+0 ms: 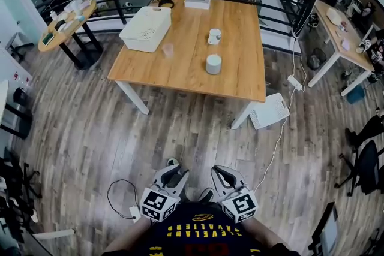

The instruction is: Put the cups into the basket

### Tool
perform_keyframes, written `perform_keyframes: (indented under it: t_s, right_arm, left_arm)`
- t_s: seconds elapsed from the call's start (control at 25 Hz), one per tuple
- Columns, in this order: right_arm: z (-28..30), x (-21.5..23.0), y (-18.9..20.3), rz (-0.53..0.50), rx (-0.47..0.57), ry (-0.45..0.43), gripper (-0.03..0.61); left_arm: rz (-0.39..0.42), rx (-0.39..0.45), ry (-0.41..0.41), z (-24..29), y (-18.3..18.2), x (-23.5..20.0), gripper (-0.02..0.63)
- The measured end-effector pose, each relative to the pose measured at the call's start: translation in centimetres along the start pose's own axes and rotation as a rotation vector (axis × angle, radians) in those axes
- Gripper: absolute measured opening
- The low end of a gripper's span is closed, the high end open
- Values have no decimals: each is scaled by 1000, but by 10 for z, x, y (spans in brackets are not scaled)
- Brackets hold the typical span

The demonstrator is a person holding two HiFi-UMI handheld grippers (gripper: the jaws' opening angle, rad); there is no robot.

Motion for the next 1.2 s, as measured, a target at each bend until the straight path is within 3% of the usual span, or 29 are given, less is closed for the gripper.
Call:
perform_keyframes:
  t_s: [0.28, 0.76, 0.88, 1.2]
  right_arm:
    - [39, 30, -13, -21, -12, 51, 14]
    - [164, 53, -61, -24, -63, 164, 55]
    - [192, 53, -67, -22, -86, 174, 55]
    - [238, 67, -72, -9, -128, 187, 57]
  left_arm:
    - [3, -1, 47, 34, -29, -34, 100]
    - [69, -3, 169, 78, -108, -156, 104]
    - [91, -4, 171, 79, -117, -187, 104]
    - [42, -26, 151, 89, -126, -237, 104]
Point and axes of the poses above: the fingertips, and each gripper's own axes: z forward along the fingers, x to its right, y out of its underside, the point moved 9 cm from there along -z, backward along the fingers, and after that the axes turned 11 degrees about -z, right-handed, at the moved point
